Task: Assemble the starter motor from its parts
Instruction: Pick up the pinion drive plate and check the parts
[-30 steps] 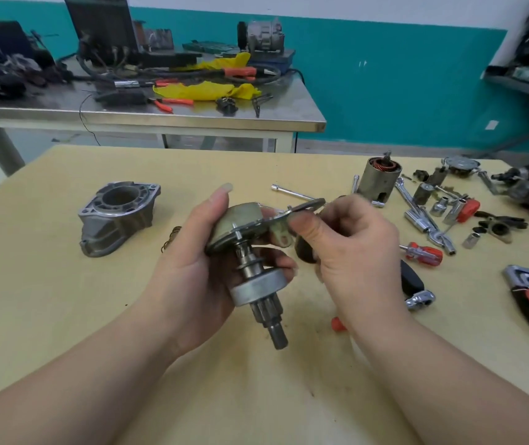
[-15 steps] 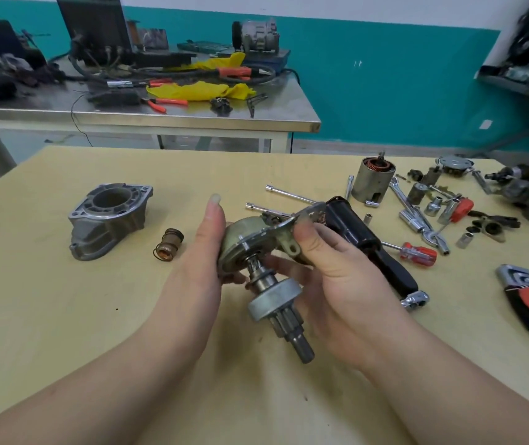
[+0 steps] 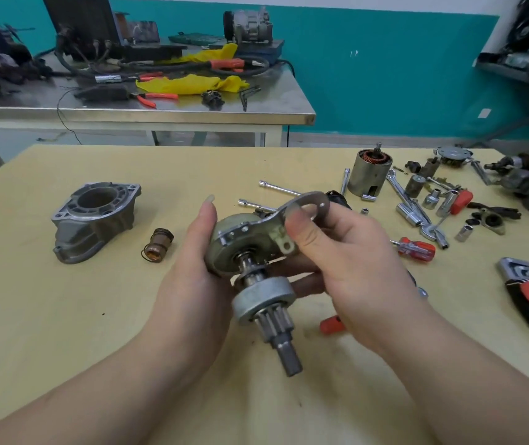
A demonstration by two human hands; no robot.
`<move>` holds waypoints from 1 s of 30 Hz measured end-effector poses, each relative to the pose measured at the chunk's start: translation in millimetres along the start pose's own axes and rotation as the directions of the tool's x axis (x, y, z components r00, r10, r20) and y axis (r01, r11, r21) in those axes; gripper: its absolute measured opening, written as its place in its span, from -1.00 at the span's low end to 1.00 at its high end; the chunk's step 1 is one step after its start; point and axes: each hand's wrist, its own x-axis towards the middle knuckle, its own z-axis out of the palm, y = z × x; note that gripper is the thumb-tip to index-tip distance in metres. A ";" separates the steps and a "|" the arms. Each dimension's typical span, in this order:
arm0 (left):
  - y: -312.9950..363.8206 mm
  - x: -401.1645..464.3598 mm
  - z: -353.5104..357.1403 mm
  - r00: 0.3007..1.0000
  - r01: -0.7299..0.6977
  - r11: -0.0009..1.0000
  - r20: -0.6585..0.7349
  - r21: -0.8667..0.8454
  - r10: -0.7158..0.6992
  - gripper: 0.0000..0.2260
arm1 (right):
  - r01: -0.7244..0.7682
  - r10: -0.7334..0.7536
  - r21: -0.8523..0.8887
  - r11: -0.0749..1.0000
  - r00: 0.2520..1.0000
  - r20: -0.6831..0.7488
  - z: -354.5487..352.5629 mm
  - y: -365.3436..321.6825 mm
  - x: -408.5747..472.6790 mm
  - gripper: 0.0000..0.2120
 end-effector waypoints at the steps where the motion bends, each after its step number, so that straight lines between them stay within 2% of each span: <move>1: -2.1 0.7 -0.7 1.000 -0.008 0.999 0.000 0.036 0.008 -0.32 | 0.009 -0.009 -0.025 1.000 1.000 -0.015 -2.9 -2.7 1.9 -0.71; 5: -5.7 -3.1 -5.1 0.992 -0.100 0.973 0.093 0.207 0.082 -0.27 | -0.003 0.006 -0.128 0.992 1.000 0.024 -15.5 -13.9 6.0 -0.69; 8: -6.4 -1.6 -13.6 0.981 -0.111 0.965 0.179 0.238 0.069 -0.37 | -0.022 0.033 -0.166 0.986 0.998 0.062 -20.0 -17.3 6.5 -0.69; 14: -11.0 1.9 -16.5 0.988 -0.143 0.970 0.083 0.194 0.129 -0.55 | -0.046 0.090 -0.313 0.949 0.988 0.128 -20.9 -21.2 3.3 -0.60; 19: -13.0 3.5 -12.5 0.993 -0.115 0.983 0.005 0.145 0.116 -0.62 | 0.027 -0.015 -0.411 0.911 0.999 0.031 -11.5 -17.9 -4.3 -0.52; 21: -14.1 3.4 -10.7 0.990 -0.135 0.982 -0.018 0.132 0.138 -0.62 | 0.045 -0.068 -0.393 0.918 0.997 -0.045 -3.0 -9.7 -9.8 -0.51; 24: -16.1 2.8 -10.3 0.985 -0.163 0.978 -0.041 0.130 0.169 -0.58 | 0.073 -0.103 -0.255 0.964 0.989 -0.108 15.8 7.3 -20.1 -0.62; 26: -17.5 1.7 -11.9 0.984 -0.177 0.975 -0.009 0.137 0.180 -0.58 | 0.064 -0.084 -0.162 0.985 0.989 -0.121 23.4 13.0 -23.2 -0.67; 30: -18.5 1.5 -17.7 0.975 -0.224 0.952 0.033 0.209 0.222 -0.56 | 0.025 -0.033 -0.107 0.994 0.997 -0.074 20.5 15.5 -20.4 -0.62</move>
